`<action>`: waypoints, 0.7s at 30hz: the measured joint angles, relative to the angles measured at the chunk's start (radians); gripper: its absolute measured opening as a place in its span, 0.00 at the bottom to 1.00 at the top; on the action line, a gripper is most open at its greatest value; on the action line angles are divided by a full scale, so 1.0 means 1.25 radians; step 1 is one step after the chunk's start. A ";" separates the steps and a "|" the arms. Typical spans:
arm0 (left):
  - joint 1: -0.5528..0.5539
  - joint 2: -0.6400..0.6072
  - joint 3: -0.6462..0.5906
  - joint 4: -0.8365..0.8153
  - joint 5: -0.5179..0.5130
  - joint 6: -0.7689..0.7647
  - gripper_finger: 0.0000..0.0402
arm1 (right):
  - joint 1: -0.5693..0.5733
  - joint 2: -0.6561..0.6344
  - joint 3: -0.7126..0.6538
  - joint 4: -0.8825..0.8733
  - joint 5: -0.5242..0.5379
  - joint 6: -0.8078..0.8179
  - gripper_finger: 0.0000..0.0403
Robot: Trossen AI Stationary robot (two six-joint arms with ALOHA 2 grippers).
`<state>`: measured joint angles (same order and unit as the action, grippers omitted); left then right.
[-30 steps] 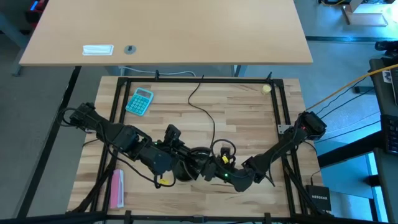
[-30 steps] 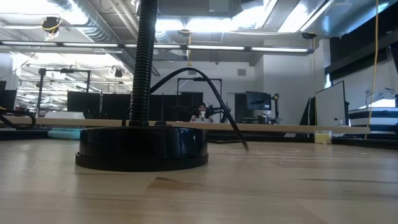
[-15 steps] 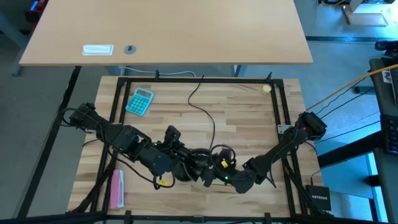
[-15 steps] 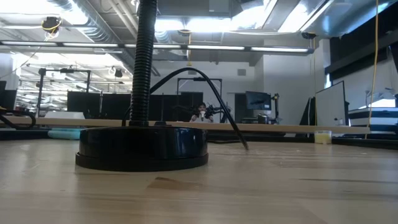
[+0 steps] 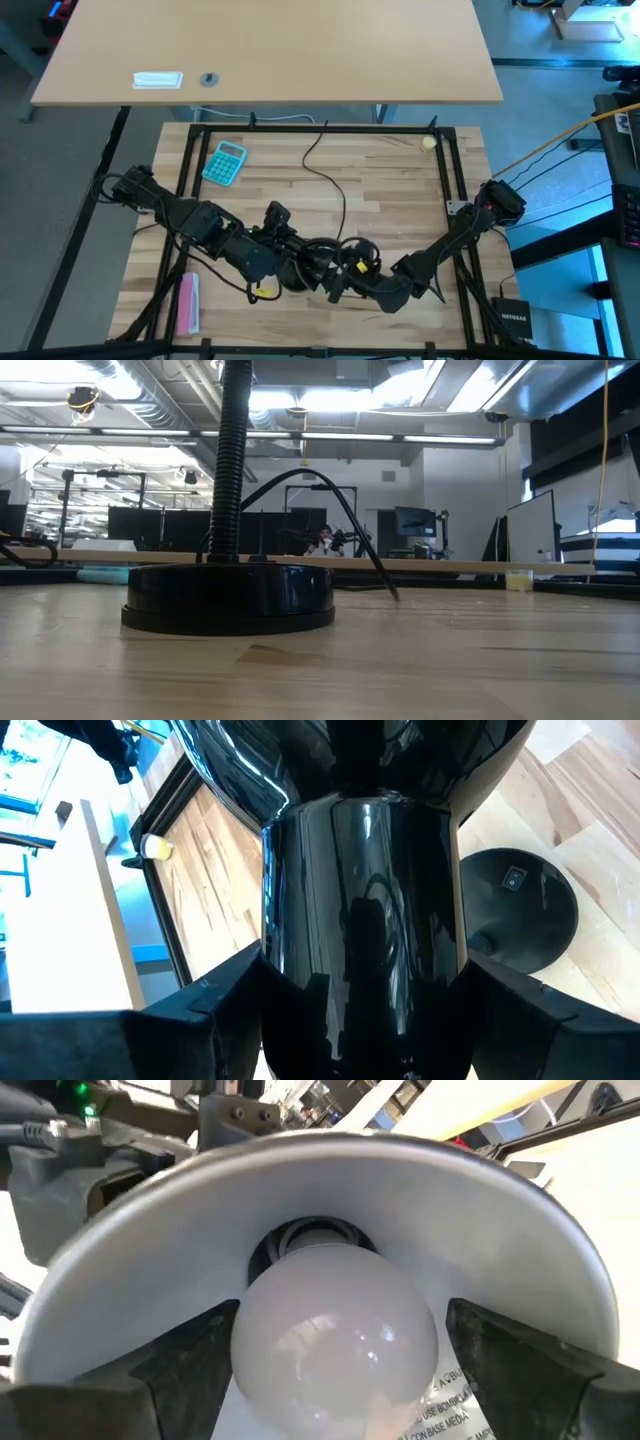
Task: Screw lightbulb
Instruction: Insert the lightbulb into the black lamp
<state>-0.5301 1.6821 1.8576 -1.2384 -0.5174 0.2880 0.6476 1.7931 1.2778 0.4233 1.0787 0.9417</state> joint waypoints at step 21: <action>0.000 -0.001 -0.001 -0.004 -0.002 0.000 0.62 | 0.099 -0.013 -0.001 -0.070 0.122 -0.181 0.87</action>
<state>-0.5301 1.6814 1.8565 -1.2431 -0.5194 0.2874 0.7714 1.7767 1.2770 0.3358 1.2315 0.7160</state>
